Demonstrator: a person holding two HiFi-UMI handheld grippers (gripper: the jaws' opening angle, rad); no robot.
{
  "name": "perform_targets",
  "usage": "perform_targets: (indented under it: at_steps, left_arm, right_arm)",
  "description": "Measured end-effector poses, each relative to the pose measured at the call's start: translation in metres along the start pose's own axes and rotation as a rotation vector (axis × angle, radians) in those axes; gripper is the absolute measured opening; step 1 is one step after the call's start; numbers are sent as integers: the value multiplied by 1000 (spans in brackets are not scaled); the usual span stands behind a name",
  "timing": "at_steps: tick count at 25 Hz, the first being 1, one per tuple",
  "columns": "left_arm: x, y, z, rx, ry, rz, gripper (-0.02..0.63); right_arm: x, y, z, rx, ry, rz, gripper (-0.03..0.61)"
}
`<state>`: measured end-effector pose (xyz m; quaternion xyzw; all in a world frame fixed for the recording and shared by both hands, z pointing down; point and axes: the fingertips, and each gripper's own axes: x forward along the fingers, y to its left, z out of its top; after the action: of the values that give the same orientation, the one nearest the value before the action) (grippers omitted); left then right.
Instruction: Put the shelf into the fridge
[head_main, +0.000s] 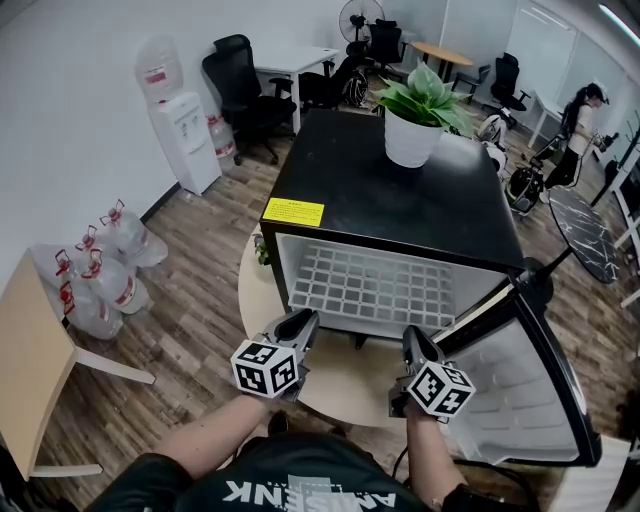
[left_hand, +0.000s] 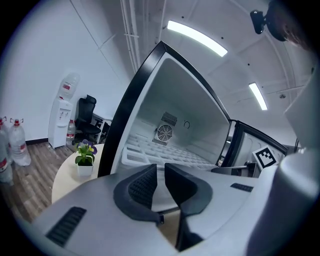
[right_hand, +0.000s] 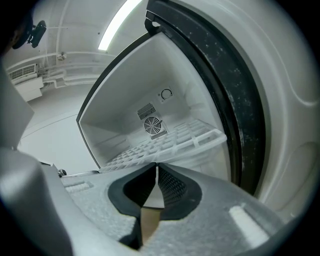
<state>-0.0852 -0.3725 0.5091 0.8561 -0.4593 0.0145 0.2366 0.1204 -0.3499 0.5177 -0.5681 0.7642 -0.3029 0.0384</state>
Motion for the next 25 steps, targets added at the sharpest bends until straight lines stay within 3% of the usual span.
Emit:
perform_targets:
  at_steps: [15,25]
  left_arm:
    - [25,16,12,46,-30,93,14]
    - [37,21,16,60,-31,113,8]
  right_arm:
    - [26,-9,14,-30,-6,-42,21]
    - [37,-13,20,-39,-6,-43,21]
